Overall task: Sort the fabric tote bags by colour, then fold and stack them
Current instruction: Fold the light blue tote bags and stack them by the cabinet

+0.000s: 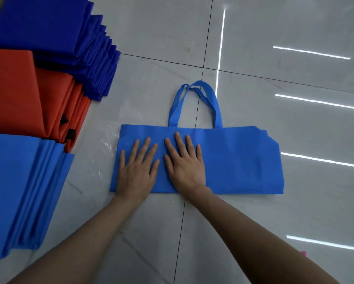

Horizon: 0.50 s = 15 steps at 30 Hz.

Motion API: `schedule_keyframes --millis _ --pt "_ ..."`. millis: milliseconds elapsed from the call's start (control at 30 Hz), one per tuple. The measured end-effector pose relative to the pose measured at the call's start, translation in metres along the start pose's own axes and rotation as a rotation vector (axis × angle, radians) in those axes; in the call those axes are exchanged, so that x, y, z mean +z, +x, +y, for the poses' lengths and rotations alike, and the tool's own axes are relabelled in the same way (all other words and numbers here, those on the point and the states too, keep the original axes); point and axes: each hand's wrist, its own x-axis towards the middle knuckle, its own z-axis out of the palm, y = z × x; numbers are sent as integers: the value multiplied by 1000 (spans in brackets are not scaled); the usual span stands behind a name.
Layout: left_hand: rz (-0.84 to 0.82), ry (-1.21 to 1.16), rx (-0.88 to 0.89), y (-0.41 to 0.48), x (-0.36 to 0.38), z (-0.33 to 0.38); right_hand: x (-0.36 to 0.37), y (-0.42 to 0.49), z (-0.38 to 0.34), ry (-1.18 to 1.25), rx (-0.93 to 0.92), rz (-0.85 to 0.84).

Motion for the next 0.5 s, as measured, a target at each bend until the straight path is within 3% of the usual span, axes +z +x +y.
schedule_keyframes --millis 100,300,400,500 --pt "-22 -6 -20 -2 6 -1 -9 -5 33 -30 46 16" --pt "-58 -20 -26 -2 4 0 -41 -31 133 -118 319 30" --pt "-34 -39 -26 -2 1 0 -47 -34 142 -134 300 36" --pt "55 -60 1 -5 -8 2 -52 -13 121 -47 296 193"
